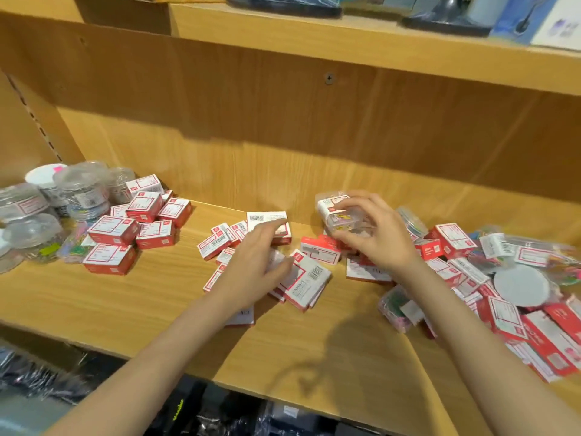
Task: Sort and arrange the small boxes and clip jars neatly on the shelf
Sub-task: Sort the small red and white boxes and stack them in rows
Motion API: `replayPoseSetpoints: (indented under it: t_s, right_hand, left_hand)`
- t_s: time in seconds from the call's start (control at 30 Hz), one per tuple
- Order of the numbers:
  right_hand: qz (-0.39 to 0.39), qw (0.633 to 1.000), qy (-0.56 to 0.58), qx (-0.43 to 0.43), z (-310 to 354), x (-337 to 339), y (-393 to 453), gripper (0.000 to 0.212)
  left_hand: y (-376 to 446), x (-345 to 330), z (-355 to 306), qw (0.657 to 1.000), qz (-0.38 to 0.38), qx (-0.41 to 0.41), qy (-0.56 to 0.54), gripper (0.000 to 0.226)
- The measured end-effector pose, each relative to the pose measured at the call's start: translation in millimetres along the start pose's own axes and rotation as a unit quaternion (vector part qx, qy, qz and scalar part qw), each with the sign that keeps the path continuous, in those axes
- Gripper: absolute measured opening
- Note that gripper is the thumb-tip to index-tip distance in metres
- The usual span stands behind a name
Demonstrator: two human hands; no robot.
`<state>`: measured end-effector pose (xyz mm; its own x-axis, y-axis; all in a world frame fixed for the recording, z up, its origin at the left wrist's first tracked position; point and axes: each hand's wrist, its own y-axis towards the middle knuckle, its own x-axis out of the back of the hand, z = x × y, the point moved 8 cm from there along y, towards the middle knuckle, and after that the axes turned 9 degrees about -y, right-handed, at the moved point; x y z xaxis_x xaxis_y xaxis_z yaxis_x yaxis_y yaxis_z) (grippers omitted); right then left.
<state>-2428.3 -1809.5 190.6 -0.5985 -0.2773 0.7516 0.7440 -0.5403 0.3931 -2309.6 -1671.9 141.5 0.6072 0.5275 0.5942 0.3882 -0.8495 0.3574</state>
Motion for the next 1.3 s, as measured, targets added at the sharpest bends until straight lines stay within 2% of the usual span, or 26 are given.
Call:
replayPoseSetpoints:
  t_s: [0.13,0.2,0.27,0.3,0.33,0.4,0.47,0.5,0.57,0.63,0.7,0.77,0.9,1.1,1.2,1.3]
  right_hand:
    - [0.04,0.992,0.121,-0.002,8,7,-21,0.039]
    - [0.106,0.964,0.239,-0.042,8,5,-36,0.041]
    - [0.15,0.944,0.283,-0.087,1,9,-47,0.045]
    - [0.124,0.953,0.257,-0.099,-7,20,-46,0.042]
    - [0.065,0.972,0.198,-0.107,-20,37,-41,0.038]
    - [-0.037,0.99,-0.023,-0.134,-48,69,-29,0.036]
    - [-0.002,0.961,-0.195,-0.194,-69,68,-21,0.047]
    - [0.031,0.945,-0.241,-0.218,-76,59,-19,0.053]
    - [0.043,0.939,-0.254,-0.229,-77,44,-15,0.052]
    - [-0.005,0.961,-0.182,-0.21,-65,41,-13,0.048]
    - [-0.064,0.98,-0.135,-0.13,-37,44,-6,0.048]
    - [-0.075,0.991,-0.089,-0.058,-3,36,6,0.047]
    - [-0.003,0.998,0.015,-0.062,45,-16,45,0.051]
    - [0.135,0.987,0.085,-0.035,103,-128,83,0.05]
    - [0.161,0.985,0.065,0.016,151,-171,99,0.047]
    - [0.167,0.981,0.092,0.044,195,-204,109,0.045]
  left_hand:
    - [19,-27,-42,0.993,0.094,-0.069,-0.034,0.079]
    - [24,-33,-54,0.988,0.09,-0.118,-0.031,0.068]
    - [26,-31,-59,0.986,0.055,-0.152,-0.038,0.047]
    - [27,-30,-59,0.986,0.037,-0.159,-0.031,0.04]
    - [26,-28,-58,0.988,0.021,-0.152,-0.018,0.036]
    - [24,-24,-50,0.993,-0.012,-0.117,0.011,0.033]
    - [21,-18,-39,0.996,-0.051,-0.071,0.025,0.032]
    - [19,-14,-33,0.996,-0.069,-0.045,0.019,0.032]
    - [15,-5,-23,0.995,-0.1,-0.002,-0.006,0.035]
    - [9,5,-18,0.991,-0.13,0.012,-0.02,0.04]
    - [2,20,-7,0.986,-0.164,0.033,-0.022,0.039]
    - [-6,36,8,0.98,-0.187,0.068,-0.023,0.029]
    - [-23,76,21,0.982,-0.177,0.059,0.017,0.027]
    - [-77,179,62,0.947,-0.288,0.086,0.116,0.036]
    - [-112,218,94,0.931,-0.322,0.131,0.111,0.038]
    - [-137,239,125,0.922,-0.322,0.165,0.14,0.042]
